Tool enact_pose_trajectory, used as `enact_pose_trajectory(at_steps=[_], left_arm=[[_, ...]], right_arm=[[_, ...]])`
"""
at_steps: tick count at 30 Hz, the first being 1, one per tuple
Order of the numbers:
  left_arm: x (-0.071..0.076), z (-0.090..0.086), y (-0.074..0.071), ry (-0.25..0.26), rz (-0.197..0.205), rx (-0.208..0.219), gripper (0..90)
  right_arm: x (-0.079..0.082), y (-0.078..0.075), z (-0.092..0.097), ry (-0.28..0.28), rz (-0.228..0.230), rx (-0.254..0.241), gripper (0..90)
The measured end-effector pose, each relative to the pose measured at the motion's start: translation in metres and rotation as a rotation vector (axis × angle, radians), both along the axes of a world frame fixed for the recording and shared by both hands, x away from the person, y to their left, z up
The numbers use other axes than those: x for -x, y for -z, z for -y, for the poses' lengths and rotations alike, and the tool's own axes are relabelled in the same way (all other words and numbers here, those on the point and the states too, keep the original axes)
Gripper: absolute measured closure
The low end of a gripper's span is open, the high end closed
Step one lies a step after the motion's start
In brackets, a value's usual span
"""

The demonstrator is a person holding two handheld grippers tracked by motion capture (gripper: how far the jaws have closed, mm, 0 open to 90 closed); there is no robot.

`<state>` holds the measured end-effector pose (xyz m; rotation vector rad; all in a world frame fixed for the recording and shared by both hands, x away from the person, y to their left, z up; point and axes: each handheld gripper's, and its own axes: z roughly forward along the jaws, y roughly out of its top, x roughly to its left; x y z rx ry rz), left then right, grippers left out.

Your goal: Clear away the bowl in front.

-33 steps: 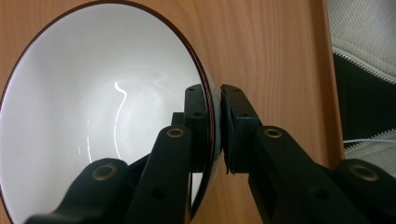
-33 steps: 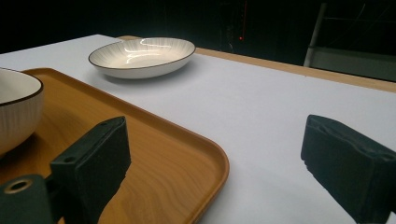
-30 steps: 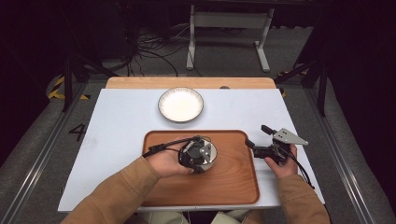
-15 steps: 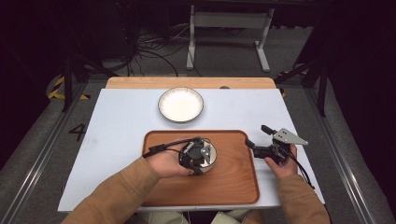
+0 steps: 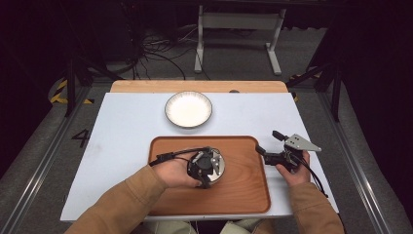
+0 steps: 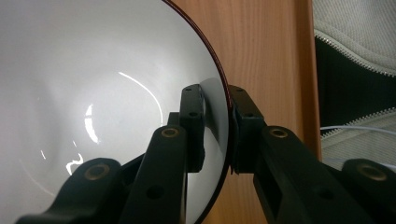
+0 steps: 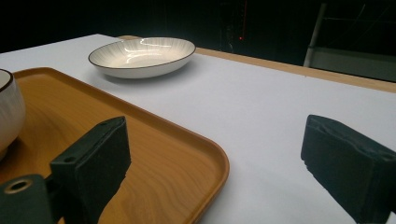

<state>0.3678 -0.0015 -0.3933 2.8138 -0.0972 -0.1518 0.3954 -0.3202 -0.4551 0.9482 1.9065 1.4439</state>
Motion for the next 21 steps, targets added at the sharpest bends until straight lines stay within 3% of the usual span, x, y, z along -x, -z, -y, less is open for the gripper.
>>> enact_pose_trajectory(at_steps=[7,9,11,17,18,21], left_arm=[[-0.001,-0.002,-0.001,-0.023,-0.010,0.019,75.2],[-0.003,-0.005,-0.003,-0.047,-0.020,0.061,68.2],[-0.002,-0.006,-0.004,-0.063,-0.017,0.071,60.8],[0.000,-0.015,-0.013,-0.092,0.008,0.145,49.6],[0.002,-0.018,-0.015,-0.113,0.008,0.174,47.0],[0.002,-0.021,-0.017,-0.125,0.017,0.196,41.5]], right_arm=[[0.000,0.000,0.000,0.000,0.000,0.000,8.5],[0.000,0.000,0.000,0.000,0.001,0.001,8.5],[0.000,0.000,0.000,0.000,0.000,0.000,8.5],[0.000,0.000,0.000,-0.002,-0.003,0.001,8.6],[0.000,0.000,0.000,-0.002,-0.004,0.000,8.6],[0.000,0.000,0.000,-0.004,-0.007,-0.002,8.7]])
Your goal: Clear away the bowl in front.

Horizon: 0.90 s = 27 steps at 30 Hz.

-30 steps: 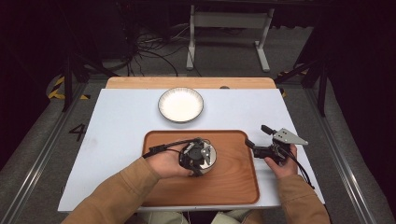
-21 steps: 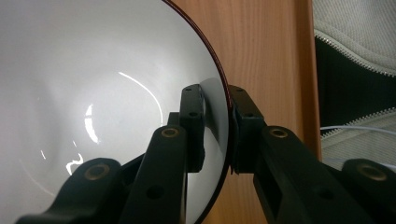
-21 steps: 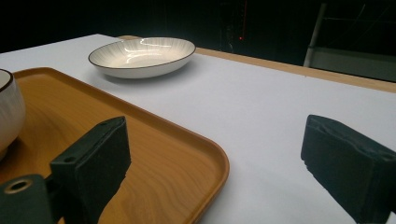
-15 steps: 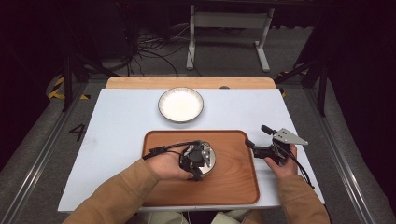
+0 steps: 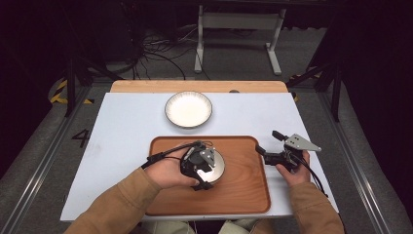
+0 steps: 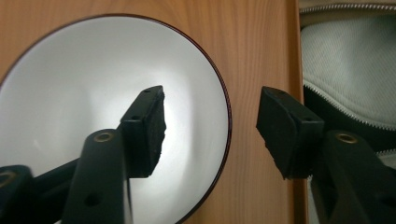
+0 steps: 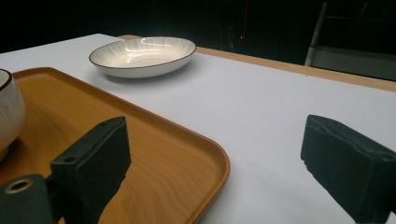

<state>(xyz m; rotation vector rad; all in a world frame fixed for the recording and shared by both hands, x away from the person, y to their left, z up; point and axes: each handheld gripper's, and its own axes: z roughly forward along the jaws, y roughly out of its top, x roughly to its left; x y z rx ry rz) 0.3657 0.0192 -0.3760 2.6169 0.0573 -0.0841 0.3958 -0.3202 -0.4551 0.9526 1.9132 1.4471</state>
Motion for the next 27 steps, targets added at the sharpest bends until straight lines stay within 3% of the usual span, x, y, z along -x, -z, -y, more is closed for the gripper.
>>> enact_pose_trajectory(at_steps=[13,18,27], left_arm=[[0.005,-0.026,-0.016,-0.115,0.053,0.116,25.8],[0.006,-0.044,-0.022,-0.185,0.060,0.185,22.9],[0.004,-0.072,-0.023,-0.278,0.093,0.272,14.6]], right_arm=[[-0.001,0.000,0.000,-0.003,-0.001,0.002,8.8],[-0.001,0.000,0.000,-0.005,-0.001,0.004,8.8],[0.000,0.000,0.000,-0.006,-0.001,0.002,8.8]])
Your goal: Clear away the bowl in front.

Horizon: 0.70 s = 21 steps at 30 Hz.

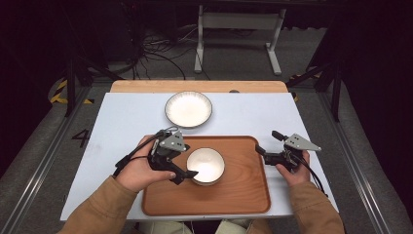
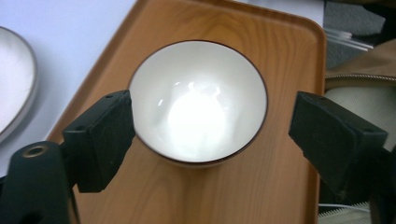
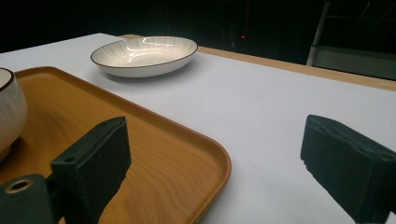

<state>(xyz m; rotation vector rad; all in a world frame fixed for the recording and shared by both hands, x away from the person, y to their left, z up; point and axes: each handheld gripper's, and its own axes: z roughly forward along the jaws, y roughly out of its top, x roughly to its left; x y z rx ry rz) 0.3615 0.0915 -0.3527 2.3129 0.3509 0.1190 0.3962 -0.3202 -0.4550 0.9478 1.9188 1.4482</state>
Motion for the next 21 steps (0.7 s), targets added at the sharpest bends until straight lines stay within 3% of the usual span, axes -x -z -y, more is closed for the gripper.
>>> enact_pose_trajectory(at_steps=[8,15,21], left_arm=[[0.000,-0.027,0.007,-0.089,0.003,0.081,12.0],[0.002,-0.049,0.015,-0.162,0.052,0.126,11.5],[0.001,-0.072,0.022,-0.241,0.059,0.205,8.4]], right_arm=[[0.000,0.000,0.000,-0.002,0.001,0.001,8.8],[0.000,0.000,0.000,-0.001,0.001,0.000,8.8],[0.000,0.000,0.000,0.000,-0.001,-0.001,8.8]])
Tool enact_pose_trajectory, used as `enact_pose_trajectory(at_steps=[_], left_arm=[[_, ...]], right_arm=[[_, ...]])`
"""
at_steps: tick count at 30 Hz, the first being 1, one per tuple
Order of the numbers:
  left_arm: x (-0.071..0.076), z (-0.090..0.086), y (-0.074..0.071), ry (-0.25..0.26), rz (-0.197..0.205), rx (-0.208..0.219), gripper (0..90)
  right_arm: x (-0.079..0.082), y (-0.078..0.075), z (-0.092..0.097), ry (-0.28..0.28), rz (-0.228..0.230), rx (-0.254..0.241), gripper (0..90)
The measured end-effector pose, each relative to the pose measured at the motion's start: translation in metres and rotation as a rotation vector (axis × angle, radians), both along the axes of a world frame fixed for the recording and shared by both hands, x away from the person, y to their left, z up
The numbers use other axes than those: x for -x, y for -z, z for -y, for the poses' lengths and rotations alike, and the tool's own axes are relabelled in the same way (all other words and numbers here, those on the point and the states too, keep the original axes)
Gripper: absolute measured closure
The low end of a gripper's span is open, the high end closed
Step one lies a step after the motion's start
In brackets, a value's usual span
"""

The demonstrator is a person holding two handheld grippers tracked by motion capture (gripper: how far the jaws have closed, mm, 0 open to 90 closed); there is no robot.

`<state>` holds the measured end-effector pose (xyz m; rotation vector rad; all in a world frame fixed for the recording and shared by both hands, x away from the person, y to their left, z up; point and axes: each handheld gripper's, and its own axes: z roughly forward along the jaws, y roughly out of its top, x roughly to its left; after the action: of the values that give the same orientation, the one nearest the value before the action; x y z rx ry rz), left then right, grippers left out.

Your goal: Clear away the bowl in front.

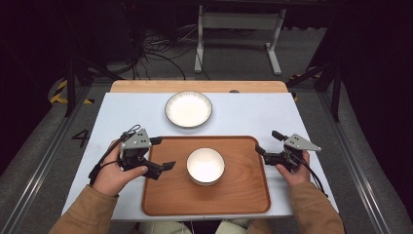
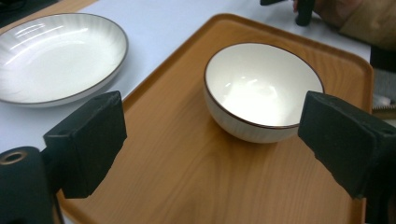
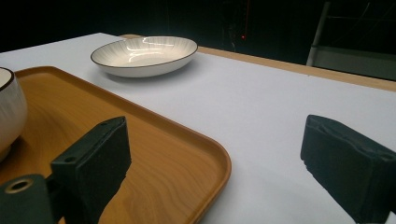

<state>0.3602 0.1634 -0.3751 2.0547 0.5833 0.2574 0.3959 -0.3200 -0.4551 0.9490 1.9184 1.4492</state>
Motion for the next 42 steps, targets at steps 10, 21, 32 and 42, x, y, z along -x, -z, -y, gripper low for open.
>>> enact_pose_trajectory(at_steps=[10,21,32,42], left_arm=[[0.001,-0.033,0.021,-0.096,0.007,0.037,6.7],[0.000,-0.063,0.057,-0.176,0.020,0.069,6.5],[0.002,-0.079,0.089,-0.230,0.062,0.107,5.7],[0.001,-0.080,0.091,-0.241,0.061,0.113,5.6]], right_arm=[[0.000,0.000,0.000,-0.001,0.001,0.001,8.8],[0.000,0.000,0.000,-0.002,0.001,0.001,8.7],[0.000,0.000,0.000,-0.001,0.001,0.003,8.7],[0.000,0.000,0.000,-0.002,0.001,0.001,8.7]])
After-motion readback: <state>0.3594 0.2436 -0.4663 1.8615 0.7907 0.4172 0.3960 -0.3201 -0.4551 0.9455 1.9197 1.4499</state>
